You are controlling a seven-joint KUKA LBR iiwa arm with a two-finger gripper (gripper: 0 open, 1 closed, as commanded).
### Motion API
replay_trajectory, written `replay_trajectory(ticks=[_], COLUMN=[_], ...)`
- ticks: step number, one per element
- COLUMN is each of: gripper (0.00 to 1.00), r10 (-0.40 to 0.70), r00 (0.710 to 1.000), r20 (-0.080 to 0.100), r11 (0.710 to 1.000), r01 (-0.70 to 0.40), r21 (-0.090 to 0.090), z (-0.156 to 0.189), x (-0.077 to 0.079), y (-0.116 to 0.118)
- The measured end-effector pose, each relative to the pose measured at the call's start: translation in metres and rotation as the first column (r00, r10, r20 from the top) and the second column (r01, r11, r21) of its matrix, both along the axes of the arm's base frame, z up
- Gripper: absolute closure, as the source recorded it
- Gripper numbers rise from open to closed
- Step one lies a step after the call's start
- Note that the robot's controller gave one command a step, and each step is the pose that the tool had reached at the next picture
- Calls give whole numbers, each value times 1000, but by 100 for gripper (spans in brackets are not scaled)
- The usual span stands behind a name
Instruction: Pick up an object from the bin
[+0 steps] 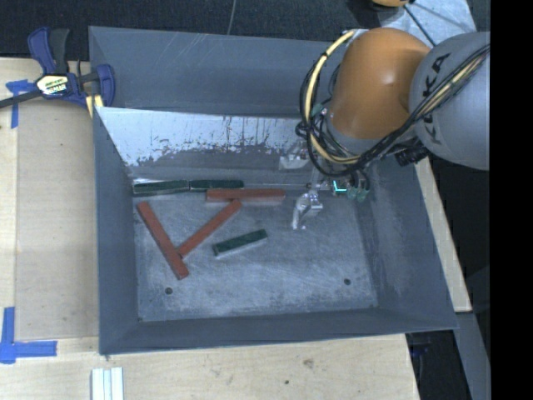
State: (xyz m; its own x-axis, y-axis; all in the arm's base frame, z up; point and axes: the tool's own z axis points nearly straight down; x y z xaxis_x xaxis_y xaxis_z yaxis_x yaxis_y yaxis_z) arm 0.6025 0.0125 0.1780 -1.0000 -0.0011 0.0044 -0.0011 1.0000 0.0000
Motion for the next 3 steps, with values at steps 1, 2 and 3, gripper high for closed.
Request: replay_trajectory(ticks=[1, 2, 3], gripper=[0, 0, 0], r10=[0, 153, 256], r00=[1000, 988, 967], r20=[8, 16, 8], r11=[1000, 988, 967], r01=[0, -153, -256], r21=[0, -3, 2], z=[4, -31, -47], x=[2, 9, 1], y=[0, 25, 87])
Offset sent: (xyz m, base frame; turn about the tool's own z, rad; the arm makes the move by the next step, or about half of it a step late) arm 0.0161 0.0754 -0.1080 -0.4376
